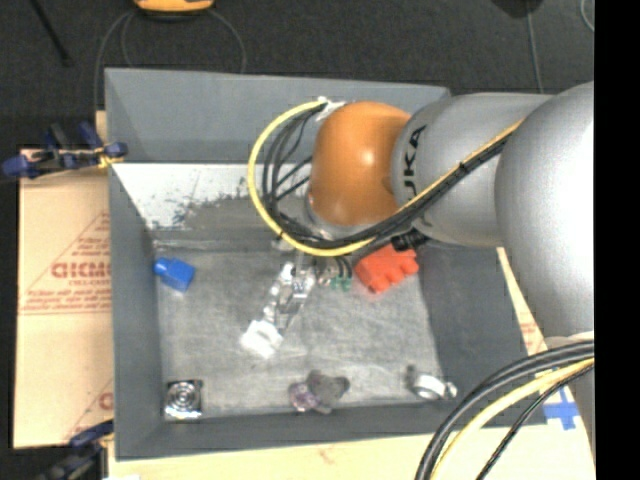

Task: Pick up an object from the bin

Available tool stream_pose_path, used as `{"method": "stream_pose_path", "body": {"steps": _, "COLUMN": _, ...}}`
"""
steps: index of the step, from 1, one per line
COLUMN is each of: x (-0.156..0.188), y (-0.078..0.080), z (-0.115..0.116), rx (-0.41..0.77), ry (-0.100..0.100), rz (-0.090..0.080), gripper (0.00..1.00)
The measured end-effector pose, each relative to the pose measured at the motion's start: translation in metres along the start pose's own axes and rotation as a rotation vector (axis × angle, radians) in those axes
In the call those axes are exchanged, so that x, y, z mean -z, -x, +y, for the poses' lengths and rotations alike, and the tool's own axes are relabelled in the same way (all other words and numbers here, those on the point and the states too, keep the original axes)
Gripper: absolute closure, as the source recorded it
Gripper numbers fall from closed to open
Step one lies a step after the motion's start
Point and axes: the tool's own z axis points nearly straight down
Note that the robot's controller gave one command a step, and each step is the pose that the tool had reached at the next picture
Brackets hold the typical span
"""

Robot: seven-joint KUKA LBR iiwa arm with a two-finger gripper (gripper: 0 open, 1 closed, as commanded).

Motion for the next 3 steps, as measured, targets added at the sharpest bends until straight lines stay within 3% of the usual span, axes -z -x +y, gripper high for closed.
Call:
{"method": "stream_pose_path", "body": {"steps": 1, "x": -0.002, "y": 0.001, "z": -0.003, "rx": -0.05, "ry": -0.001, "rz": -0.001, "gripper": 0.0}}
{"method": "stream_pose_path", "body": {"steps": 2, "x": -0.007, "y": 0.024, "z": -0.021, "rx": -0.231, "ry": -0.001, "rz": 0.024, "gripper": 0.0}}
{"method": "stream_pose_path", "body": {"steps": 3, "x": -0.006, "y": 0.02, "z": -0.018, "rx": -0.24, "ry": -0.003, "rz": 0.007, "gripper": 0.0}}
